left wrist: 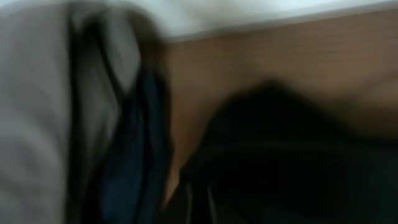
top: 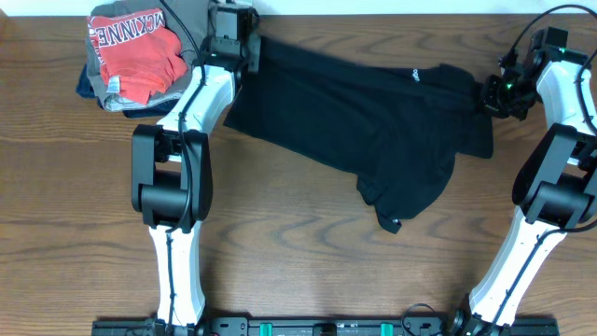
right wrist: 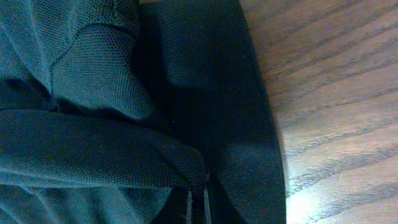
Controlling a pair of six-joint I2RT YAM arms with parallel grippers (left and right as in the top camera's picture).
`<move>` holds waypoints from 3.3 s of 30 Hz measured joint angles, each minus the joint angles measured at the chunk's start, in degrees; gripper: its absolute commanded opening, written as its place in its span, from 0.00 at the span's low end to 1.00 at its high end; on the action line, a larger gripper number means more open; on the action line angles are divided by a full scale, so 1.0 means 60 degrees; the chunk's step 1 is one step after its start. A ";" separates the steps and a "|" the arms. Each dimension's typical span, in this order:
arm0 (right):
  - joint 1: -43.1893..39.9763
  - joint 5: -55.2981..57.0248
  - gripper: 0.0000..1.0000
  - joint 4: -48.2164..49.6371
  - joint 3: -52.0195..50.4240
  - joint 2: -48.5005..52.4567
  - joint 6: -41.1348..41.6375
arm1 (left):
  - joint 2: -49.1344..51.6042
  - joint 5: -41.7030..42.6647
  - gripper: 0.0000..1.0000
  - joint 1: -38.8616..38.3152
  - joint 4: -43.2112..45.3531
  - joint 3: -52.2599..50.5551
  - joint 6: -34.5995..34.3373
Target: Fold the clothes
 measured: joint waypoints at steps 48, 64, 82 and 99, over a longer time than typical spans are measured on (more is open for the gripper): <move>0.2896 0.1126 0.52 -0.1082 -0.5595 -0.8240 0.2211 | -0.5078 0.0142 0.98 0.0900 -0.9402 -0.0251 -0.2040; 0.6732 0.1158 0.45 0.1902 -0.9934 -0.8324 0.4222 | -0.4958 0.2444 0.98 0.1206 -0.4415 -0.5286 -0.0699; 0.7745 0.2226 0.37 0.1373 -1.0338 -0.8324 0.5435 | -0.2845 0.3286 0.99 0.1180 0.0601 -0.5963 -0.0091; 0.7745 0.2616 0.31 0.1282 -1.0342 -0.8324 0.5763 | -0.2415 0.3009 0.38 0.0667 0.0510 -0.5537 0.0219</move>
